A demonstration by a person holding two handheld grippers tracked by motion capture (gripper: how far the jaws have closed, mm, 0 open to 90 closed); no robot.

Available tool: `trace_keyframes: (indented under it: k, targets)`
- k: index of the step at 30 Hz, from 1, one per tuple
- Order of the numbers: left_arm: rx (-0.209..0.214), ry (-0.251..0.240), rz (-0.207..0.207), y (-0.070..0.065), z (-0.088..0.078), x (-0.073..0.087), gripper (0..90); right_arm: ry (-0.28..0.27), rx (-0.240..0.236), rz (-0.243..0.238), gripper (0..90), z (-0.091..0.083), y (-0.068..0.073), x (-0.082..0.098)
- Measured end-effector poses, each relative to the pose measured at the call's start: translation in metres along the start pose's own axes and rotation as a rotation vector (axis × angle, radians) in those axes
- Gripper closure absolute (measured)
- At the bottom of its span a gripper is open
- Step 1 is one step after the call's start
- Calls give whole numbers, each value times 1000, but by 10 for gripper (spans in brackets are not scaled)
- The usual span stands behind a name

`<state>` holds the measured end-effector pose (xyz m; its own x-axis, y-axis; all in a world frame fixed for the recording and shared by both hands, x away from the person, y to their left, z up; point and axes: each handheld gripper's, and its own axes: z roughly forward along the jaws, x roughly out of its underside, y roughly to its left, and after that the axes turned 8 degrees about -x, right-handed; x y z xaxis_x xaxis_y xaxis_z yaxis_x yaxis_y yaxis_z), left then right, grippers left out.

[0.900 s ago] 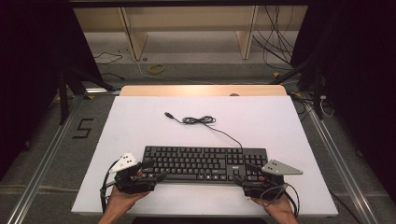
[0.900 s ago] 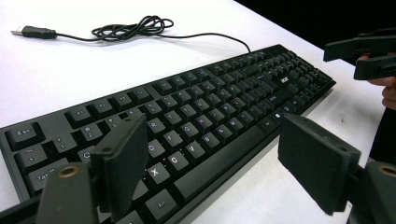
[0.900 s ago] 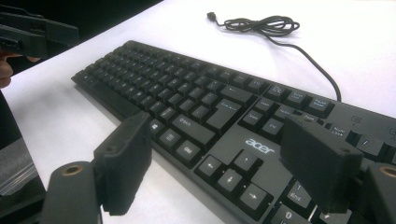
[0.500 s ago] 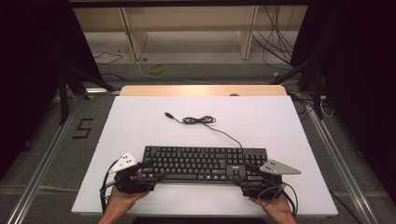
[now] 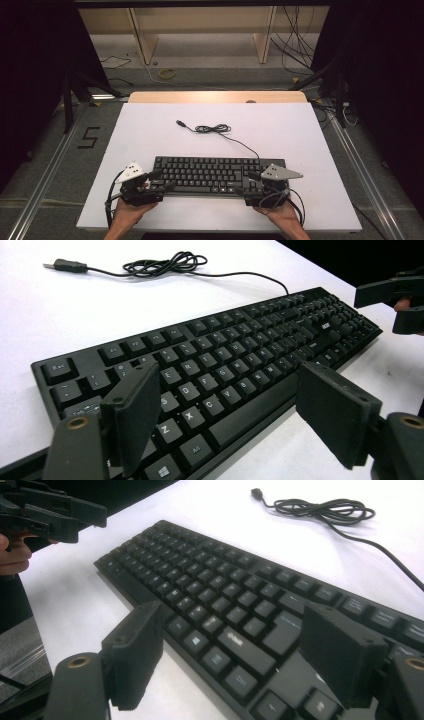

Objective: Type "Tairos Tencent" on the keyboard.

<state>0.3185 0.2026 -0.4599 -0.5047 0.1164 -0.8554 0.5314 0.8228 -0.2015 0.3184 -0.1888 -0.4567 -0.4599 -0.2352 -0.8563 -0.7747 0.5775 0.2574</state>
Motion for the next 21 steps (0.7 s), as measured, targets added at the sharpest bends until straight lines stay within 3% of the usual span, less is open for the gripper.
trace_keyframes:
  k: [11,21]
  targets:
    - [-35,4,-25,9,-2,1,289,23,-32,-18,306,28,3,-17]
    - [-90,40,-53,17,-3,2,387,74,-39,-15,432,53,6,-27]
